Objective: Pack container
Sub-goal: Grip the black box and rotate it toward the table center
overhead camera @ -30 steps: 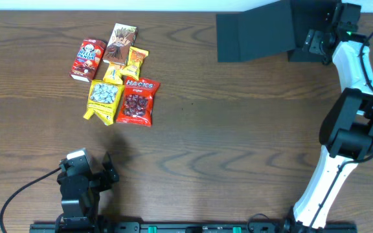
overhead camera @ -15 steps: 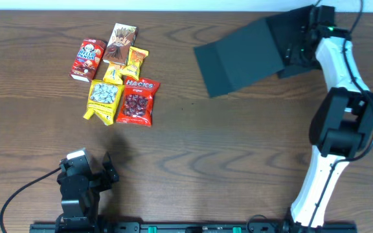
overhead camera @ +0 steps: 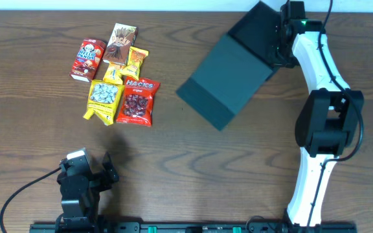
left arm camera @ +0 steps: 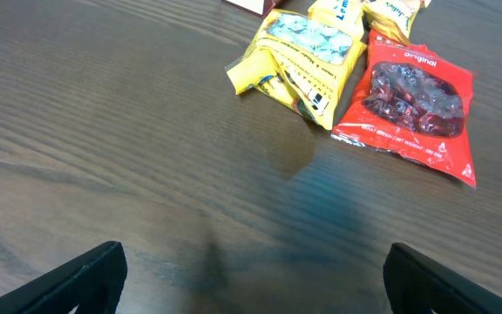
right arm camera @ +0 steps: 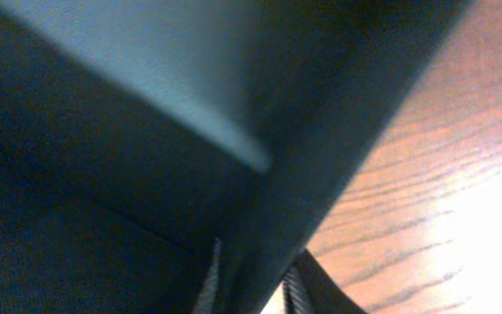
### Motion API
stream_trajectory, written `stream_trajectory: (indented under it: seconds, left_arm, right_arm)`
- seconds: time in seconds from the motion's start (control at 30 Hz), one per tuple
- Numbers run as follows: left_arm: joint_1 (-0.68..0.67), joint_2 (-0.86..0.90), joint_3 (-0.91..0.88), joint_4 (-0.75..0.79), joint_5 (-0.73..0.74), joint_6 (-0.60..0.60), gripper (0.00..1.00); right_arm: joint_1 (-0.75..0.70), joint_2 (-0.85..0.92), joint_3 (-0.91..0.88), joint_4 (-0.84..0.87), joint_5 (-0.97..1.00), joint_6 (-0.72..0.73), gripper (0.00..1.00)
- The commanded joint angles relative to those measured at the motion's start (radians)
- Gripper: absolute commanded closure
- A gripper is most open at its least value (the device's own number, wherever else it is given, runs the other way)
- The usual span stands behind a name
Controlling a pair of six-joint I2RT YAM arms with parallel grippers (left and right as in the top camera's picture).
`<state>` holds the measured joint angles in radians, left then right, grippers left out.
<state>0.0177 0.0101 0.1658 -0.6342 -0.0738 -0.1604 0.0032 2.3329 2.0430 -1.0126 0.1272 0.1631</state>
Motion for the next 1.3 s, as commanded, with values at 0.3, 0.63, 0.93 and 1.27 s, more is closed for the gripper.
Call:
stream_trajectory:
  seconds: [0.3,0.63,0.93,1.27]
  left_arm:
    - [0.001,-0.006,-0.011,-0.001,0.005,-0.011,0.05]
    - [0.001,-0.006,-0.011,-0.001,0.005,-0.011,0.05]
    - [0.001,-0.006,-0.011,0.0,0.005,-0.011,0.05]
    - [0.001,-0.006,-0.011,-0.001,0.005,-0.011,0.05]
  right_arm:
    - [0.004,0.016,0.016,-0.159,-0.012,0.147,0.98]
    - [0.003,0.016,0.018,-0.241,-0.009,0.299,0.99]
    - [0.018,0.016,0.018,-0.24,-0.162,0.958,0.98]
    - [0.045,0.016,0.018,-0.256,-0.509,1.732,0.98]
